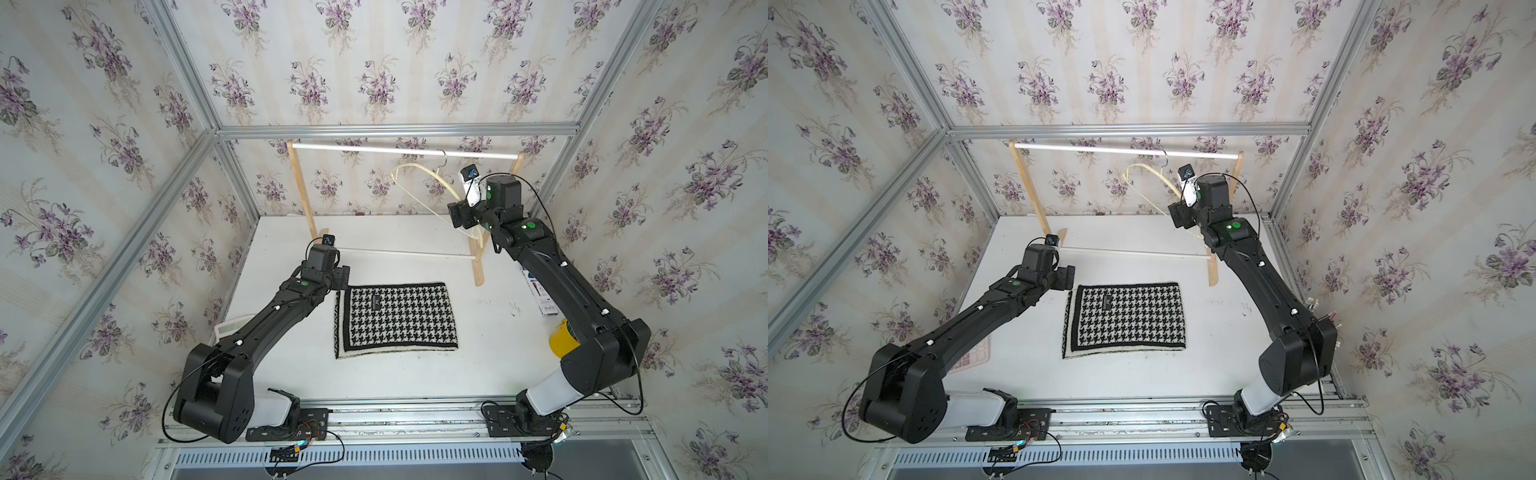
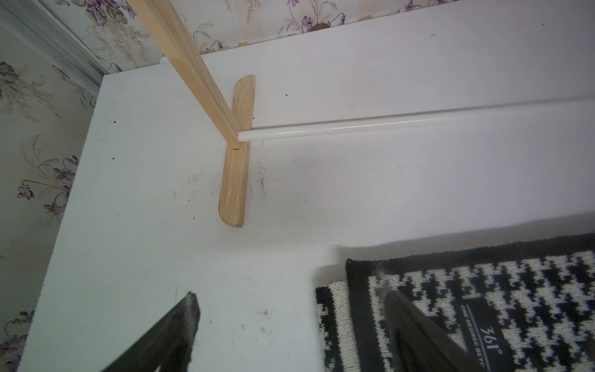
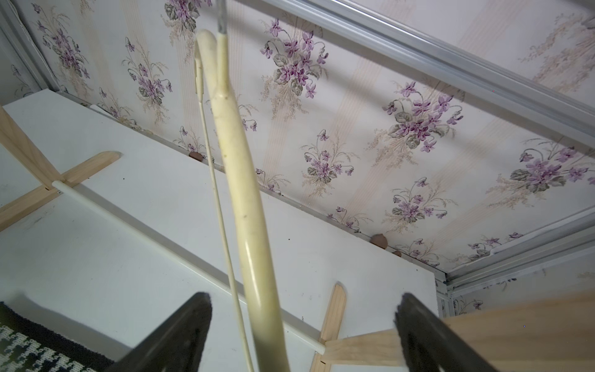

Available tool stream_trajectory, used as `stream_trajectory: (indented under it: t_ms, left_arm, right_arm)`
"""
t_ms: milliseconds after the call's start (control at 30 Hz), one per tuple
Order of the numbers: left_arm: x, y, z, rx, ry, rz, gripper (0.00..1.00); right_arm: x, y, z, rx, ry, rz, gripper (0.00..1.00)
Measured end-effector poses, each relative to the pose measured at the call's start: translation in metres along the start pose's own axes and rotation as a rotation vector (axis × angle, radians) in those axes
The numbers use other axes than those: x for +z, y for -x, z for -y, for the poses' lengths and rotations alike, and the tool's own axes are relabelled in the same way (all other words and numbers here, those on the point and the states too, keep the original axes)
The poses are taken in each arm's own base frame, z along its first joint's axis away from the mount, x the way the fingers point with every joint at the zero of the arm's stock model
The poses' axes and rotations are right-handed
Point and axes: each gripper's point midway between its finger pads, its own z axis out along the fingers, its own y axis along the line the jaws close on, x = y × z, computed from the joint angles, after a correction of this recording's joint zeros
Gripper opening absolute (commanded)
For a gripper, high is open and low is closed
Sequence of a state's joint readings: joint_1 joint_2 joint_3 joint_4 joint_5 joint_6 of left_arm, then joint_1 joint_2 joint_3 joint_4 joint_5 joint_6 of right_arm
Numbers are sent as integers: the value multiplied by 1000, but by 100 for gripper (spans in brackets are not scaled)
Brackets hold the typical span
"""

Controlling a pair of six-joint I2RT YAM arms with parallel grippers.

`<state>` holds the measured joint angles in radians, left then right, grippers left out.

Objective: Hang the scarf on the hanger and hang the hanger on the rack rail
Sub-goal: Pick up the hanger from the clothesline.

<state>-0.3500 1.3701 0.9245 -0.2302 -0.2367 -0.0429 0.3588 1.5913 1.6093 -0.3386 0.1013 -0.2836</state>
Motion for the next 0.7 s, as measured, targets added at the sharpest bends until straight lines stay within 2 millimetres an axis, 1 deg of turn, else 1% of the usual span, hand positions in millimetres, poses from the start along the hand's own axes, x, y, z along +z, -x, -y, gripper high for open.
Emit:
stream_trajectory:
  t_ms: [133, 200, 300, 533, 700]
  left_arm:
    - [1, -1, -1, 2, 4, -3, 91]
    - [2, -1, -1, 5, 6, -5, 91]
    - [3, -3, -1, 7, 10, -10, 91]
    - [3, -1, -1, 8, 12, -8, 91]
    - [5, -1, 0, 11, 12, -14, 91]
  right_arm:
    - [5, -10, -5, -2, 17, -17, 88]
    - [7, -15, -9, -1, 30, -22, 84]
    - [10, -18, -14, 3, 54, -23, 81]
    - [7, -13, -21, 25, 99, -6, 79]
    - [-1, -1, -20, 45, 110, 28, 74]
